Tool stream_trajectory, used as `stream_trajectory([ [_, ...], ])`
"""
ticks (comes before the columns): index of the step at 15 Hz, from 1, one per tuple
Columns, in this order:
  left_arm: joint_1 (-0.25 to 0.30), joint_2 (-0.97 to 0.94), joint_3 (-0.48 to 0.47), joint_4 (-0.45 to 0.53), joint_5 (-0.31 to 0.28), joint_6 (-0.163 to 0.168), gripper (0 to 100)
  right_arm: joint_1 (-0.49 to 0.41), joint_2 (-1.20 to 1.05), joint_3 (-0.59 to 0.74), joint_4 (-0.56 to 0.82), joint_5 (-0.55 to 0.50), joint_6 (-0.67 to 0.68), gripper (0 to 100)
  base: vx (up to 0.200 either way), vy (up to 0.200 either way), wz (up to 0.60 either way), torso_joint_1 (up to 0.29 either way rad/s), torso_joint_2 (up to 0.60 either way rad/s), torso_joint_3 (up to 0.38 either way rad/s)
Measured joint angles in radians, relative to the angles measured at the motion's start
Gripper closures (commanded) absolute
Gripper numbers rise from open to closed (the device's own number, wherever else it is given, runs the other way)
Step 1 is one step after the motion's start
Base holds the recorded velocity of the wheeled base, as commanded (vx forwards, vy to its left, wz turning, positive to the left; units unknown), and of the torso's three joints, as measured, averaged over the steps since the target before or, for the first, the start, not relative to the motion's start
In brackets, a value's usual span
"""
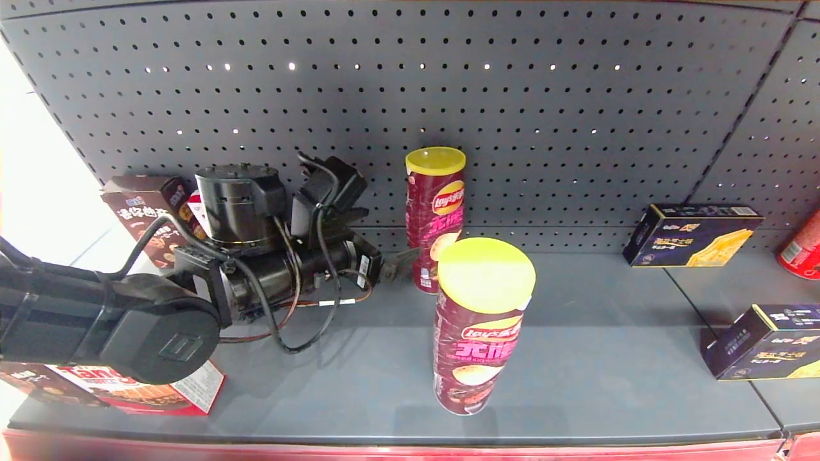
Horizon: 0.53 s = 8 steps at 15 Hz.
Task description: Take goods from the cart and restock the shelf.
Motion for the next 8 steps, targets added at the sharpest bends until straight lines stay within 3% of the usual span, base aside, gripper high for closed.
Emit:
stream_trajectory([
  [8,0.005,0.005,-0.057,0.042,0.046,0.005,0,-0.001,0.000,0.000,0.000,0.000,0.000,0,0.000,0.000,0.00,0.000,0.00,0.000],
])
